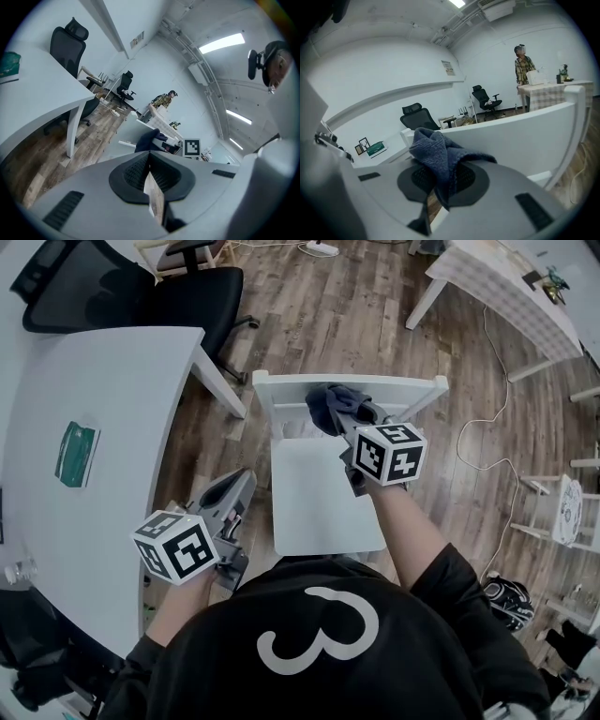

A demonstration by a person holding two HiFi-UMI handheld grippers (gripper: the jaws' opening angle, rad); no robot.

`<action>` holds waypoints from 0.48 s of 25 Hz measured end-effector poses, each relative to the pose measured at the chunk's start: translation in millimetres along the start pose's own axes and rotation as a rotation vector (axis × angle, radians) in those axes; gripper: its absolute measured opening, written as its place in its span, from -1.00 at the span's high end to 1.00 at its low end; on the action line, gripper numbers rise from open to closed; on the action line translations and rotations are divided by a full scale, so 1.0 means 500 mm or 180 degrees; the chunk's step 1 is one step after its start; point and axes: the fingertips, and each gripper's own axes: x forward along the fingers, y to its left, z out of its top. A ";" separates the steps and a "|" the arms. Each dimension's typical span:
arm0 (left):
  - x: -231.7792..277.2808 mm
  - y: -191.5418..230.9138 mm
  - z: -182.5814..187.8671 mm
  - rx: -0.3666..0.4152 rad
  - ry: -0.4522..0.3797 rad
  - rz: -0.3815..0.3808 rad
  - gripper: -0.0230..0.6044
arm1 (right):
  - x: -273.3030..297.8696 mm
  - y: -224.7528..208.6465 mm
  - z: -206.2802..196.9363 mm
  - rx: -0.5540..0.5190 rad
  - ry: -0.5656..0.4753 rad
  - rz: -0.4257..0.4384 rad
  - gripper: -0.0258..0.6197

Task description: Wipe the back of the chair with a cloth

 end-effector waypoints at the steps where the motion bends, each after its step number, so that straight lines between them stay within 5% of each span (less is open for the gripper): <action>1: 0.004 -0.004 -0.001 0.0007 0.0015 -0.0013 0.88 | -0.007 -0.011 0.001 0.0009 -0.0008 -0.0033 0.76; 12: 0.052 -0.053 -0.014 0.0090 0.0148 -0.0150 0.88 | -0.097 -0.146 0.010 0.0175 -0.0107 -0.0449 0.76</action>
